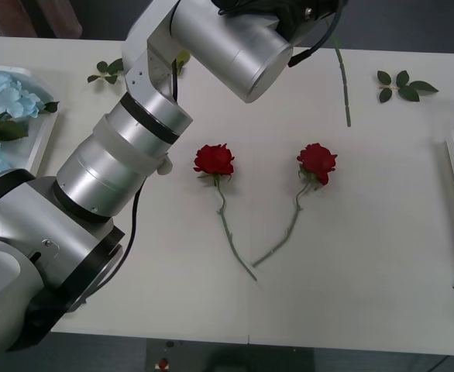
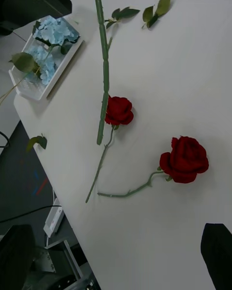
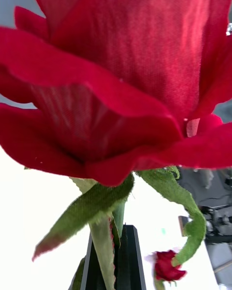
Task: Put the red flowers into the right box and the blue flowers into the left box
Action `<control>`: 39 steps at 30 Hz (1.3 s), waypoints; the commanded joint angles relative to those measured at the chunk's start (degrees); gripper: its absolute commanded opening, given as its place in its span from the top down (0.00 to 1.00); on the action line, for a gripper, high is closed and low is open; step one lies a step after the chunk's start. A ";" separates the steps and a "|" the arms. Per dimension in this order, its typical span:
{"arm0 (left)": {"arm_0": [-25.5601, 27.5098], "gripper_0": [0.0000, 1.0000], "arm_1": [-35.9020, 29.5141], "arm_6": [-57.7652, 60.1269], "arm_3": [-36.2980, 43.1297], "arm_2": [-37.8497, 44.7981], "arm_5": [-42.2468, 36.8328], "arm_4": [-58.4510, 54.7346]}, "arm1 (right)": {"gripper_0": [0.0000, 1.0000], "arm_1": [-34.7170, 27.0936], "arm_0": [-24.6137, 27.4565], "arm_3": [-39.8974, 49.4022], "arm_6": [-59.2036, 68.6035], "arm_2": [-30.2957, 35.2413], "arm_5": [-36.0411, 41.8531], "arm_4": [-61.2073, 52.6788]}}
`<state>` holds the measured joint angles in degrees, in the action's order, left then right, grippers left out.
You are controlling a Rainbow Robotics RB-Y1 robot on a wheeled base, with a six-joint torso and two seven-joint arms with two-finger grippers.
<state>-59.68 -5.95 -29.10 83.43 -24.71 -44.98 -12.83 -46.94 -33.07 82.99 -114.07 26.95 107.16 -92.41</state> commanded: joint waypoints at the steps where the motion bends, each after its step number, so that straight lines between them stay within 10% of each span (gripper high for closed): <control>1: -3.51 1.00 2.17 6.07 1.03 -0.34 1.48 -0.09 | 0.00 2.11 -4.37 1.38 -2.65 0.74 0.51 2.15; 24: -3.69 1.00 3.32 10.64 0.94 -1.22 4.55 0.97 | 0.00 13.01 -10.70 1.38 -2.21 -2.43 -3.36 10.50; 25: -3.69 1.00 3.32 10.64 0.94 -1.22 4.55 0.97 | 0.05 13.10 -10.70 1.38 -2.12 -2.51 -3.36 10.50; 28: -3.69 1.00 3.32 10.64 0.94 -1.22 4.55 0.97 | 0.84 13.36 -10.78 1.47 -2.03 -2.87 -3.53 10.50; 29: -3.69 1.00 3.32 10.64 0.94 -1.22 4.55 0.97 | 0.95 13.45 -10.78 1.38 -1.86 -3.04 -3.53 10.50; 39: -3.69 1.00 3.32 10.64 0.94 -1.22 4.55 0.97 | 1.00 13.54 -10.78 1.38 -1.33 -3.48 -3.53 10.15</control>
<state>-60.85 -3.37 -19.60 83.42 -25.91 -40.96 -12.48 -33.16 -41.94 82.99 -114.12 23.71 103.80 -81.77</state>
